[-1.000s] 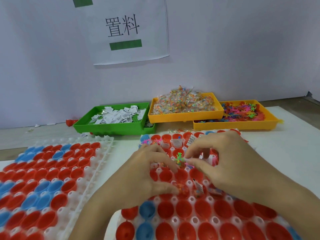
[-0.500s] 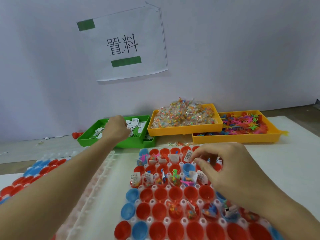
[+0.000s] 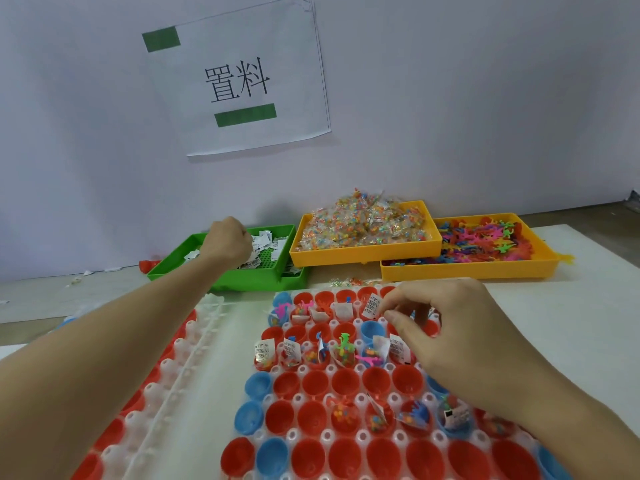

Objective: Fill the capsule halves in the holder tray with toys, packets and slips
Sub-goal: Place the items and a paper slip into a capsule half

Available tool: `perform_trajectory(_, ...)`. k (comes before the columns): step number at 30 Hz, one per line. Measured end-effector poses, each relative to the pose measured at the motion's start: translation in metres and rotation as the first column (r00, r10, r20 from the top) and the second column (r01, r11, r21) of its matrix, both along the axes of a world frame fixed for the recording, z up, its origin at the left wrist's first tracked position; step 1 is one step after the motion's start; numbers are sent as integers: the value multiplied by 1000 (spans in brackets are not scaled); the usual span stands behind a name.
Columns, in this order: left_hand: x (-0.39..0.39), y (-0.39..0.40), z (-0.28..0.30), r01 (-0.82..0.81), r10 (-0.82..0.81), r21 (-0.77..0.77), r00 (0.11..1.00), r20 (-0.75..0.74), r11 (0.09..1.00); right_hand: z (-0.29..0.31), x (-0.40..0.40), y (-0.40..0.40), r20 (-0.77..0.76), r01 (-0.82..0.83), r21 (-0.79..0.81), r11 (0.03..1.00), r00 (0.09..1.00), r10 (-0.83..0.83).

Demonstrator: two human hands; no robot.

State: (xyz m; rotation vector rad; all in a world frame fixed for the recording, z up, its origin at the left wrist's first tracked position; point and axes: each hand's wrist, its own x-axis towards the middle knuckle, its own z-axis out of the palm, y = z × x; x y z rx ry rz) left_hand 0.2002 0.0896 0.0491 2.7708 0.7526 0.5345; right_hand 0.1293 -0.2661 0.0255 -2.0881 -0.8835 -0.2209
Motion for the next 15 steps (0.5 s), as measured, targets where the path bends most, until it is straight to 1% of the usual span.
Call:
perform_trajectory(2,-2,-2,1,13,-10,-45,998,55,999,0,-1,1,-6,-1,-3,1000,1000,1)
perform_trajectory(4,-3,-5,2,19,-4,-93,988,155,996,0,-2,1,-10,1,1,1000,1000,-1)
perform_trajectory(7,-7,-15,6,37,28,-168,928,372,985,1,-3,1,-20,5,13,1000,1000,-5)
perform_trajectory(8,-10,-19,7,44,46,-199,903,428,979,2,-4,1,-26,8,20,1000,1000,-7)
perform_trajectory(10,-17,-31,11,76,63,-255,867,495,964,2,-4,2,-30,13,31,999,999,-12)
perform_trajectory(12,-30,-48,15,157,41,-319,843,537,935,3,-5,3,-27,20,30,999,999,-19)
perform_trajectory(14,-50,-73,17,294,-20,-384,815,579,875,3,-7,5,-32,20,31,999,999,-19)
perform_trajectory(15,-62,-88,16,369,-72,-392,799,597,843,3,-8,6,-40,19,34,999,999,-17)
